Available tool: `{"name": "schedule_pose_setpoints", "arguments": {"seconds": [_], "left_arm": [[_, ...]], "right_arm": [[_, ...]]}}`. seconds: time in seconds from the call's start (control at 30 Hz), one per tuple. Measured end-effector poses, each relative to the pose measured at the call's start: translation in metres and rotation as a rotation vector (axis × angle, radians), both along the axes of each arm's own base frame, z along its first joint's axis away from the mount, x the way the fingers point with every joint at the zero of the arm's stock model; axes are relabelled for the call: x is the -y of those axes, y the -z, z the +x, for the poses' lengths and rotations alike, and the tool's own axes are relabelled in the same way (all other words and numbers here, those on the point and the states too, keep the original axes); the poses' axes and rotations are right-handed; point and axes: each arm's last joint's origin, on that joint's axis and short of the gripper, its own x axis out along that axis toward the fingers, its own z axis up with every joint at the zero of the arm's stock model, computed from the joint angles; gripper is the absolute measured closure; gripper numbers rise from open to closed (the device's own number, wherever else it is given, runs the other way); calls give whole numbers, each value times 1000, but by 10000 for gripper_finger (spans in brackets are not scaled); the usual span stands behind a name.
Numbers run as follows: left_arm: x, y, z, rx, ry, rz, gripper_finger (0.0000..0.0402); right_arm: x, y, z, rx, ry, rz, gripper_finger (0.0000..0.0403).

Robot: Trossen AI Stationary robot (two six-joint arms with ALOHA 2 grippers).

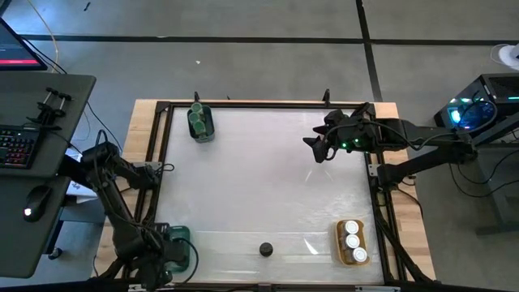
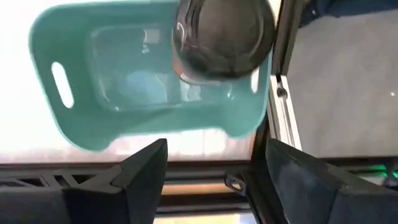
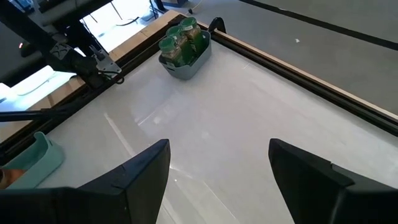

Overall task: Sort spices by type
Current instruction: Put the top black seasoning bottle into the green bin

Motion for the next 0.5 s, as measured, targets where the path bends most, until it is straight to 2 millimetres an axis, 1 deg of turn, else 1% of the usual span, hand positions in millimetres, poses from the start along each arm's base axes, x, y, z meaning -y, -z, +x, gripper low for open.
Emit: {"name": "schedule_pose_setpoints", "arguments": {"seconds": [0.27, 0.37, 0.5], "left_arm": [[-7, -7, 0, -18, -14, -23, 143], [-13, -14, -3, -22, -40, -14, 143], [-19, -25, -7, -6, -47, -46, 143]], "right_arm": [[0, 0, 0, 0, 11, -9, 135], [0, 0, 0, 0, 12, -9, 135], [0, 0, 0, 0, 11, -9, 135]]}}
